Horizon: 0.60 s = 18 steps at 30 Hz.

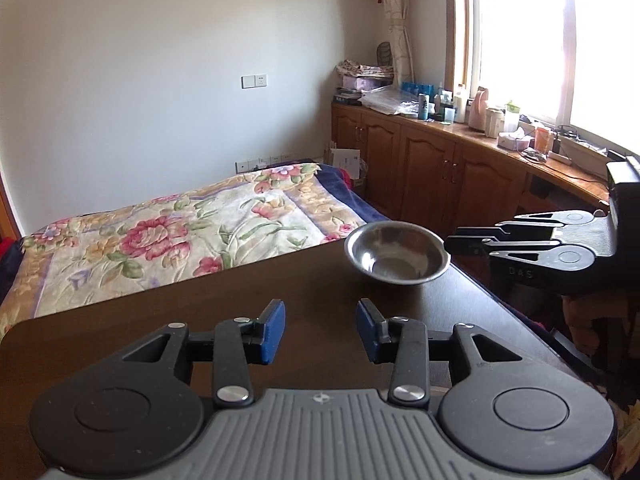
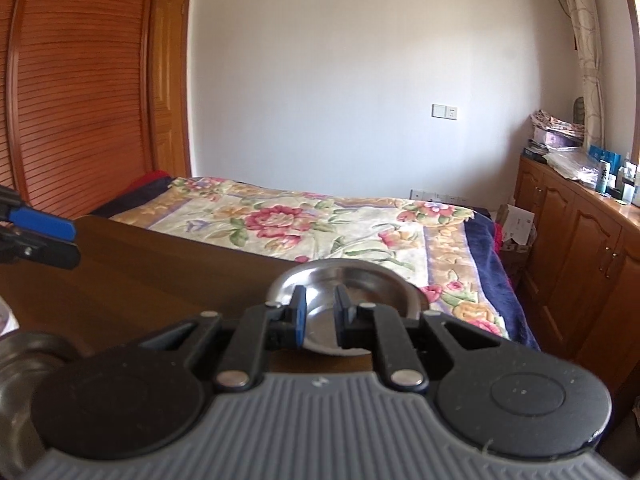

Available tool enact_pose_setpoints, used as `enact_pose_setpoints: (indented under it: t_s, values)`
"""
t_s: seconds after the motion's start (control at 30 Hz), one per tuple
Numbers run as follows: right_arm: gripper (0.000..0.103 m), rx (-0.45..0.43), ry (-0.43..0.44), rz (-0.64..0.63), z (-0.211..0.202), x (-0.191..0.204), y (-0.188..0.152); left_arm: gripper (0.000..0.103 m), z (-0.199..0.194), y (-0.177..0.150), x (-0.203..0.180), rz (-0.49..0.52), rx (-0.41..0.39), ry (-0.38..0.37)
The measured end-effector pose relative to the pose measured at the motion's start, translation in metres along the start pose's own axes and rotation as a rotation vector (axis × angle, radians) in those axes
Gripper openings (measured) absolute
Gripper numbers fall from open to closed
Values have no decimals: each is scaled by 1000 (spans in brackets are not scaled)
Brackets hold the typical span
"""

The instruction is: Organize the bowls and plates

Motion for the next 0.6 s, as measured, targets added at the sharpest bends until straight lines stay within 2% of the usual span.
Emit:
enact_pose_setpoints:
  t_s: [0.03,0.4,0.47,0.6]
  values:
    - [22,0,-7,6,3,-3,0,45,4,4,-1,3,2,-5]
    - [25,28,-67,35,30,-28,-5,48,52,24,5,11,48,-45]
    - [47,31,-76,40,35,-31,-6,51,61,28,6,14,57,-46]
    - [47,42,-85,48,42,-38,-9,51,79,32,4,21,78,-62]
Point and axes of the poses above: each gripper's, at about its wrist camera, not at the fingertips, and z roughly the way its jaws point, x to its left, y to its top, the point moved 9 cm from there along z, roughly the way its jaws point, and after that the axes turned 9 degrees about -y, right-handed, at the moved point
